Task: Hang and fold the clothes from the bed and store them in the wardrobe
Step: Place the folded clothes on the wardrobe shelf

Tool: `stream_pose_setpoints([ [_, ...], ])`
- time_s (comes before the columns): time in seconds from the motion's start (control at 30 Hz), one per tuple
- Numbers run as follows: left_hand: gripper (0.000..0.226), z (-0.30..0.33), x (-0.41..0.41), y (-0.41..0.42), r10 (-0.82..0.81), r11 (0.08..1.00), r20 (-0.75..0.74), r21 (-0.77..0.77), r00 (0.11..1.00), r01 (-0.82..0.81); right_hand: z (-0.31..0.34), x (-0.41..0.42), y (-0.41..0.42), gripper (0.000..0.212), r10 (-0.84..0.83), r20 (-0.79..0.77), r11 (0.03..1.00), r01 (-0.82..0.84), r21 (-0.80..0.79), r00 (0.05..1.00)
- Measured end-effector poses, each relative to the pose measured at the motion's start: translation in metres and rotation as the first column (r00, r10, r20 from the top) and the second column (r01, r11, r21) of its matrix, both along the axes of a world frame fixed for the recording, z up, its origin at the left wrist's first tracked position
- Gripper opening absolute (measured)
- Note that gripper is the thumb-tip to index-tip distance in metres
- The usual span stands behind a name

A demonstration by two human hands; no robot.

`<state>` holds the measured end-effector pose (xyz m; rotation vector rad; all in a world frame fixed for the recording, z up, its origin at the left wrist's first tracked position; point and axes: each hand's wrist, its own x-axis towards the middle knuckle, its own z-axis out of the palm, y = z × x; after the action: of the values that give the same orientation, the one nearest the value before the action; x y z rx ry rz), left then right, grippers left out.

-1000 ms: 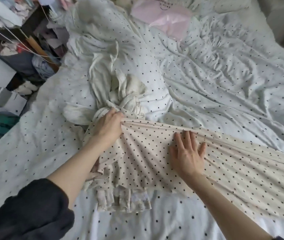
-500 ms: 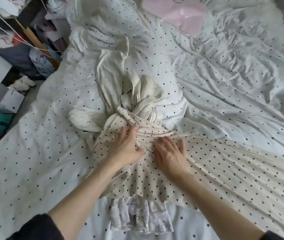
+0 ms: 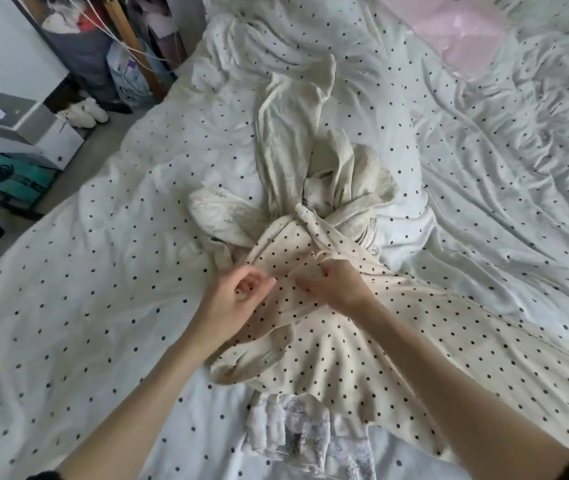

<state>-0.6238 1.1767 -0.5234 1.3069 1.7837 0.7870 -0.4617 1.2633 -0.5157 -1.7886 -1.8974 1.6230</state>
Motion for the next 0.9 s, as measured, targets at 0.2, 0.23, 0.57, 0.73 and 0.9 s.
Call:
stream_pose_setpoints([
  [0.2, 0.051, 0.005, -0.009, -0.011, 0.018, 0.99, 0.175, -0.142, 0.984, 0.007, 0.026, -0.029, 0.032, 0.022, -0.416, -0.216, 0.9, 0.367, -0.235, 0.883],
  [0.23, 0.056, 0.004, -0.01, -0.013, 0.001, 0.989, 0.142, -0.146, 0.99, 0.02, 0.027, -0.034, 0.035, 0.022, -0.453, -0.226, 0.884, 0.401, -0.24, 0.863],
  [0.57, 0.078, -0.034, -0.001, -0.042, -0.113, 0.986, -0.382, 0.071, 0.917, 0.152, 0.025, -0.051, 0.06, 0.008, -0.664, -0.39, 0.74, 0.488, -0.462, 0.638],
  [0.73, 0.029, -0.037, -0.012, -0.046, -0.017, 0.994, -0.308, 0.097, 0.951, 0.049, 0.014, -0.041, 0.042, 0.023, -0.434, -0.282, 0.895, 0.446, -0.024, 0.855],
  [0.9, 0.041, -0.034, -0.021, -0.046, -0.033, 0.997, -0.043, -0.077, 0.999, 0.029, 0.008, -0.036, 0.02, 0.032, -0.239, -0.008, 0.969, 0.239, 0.061, 0.971],
])
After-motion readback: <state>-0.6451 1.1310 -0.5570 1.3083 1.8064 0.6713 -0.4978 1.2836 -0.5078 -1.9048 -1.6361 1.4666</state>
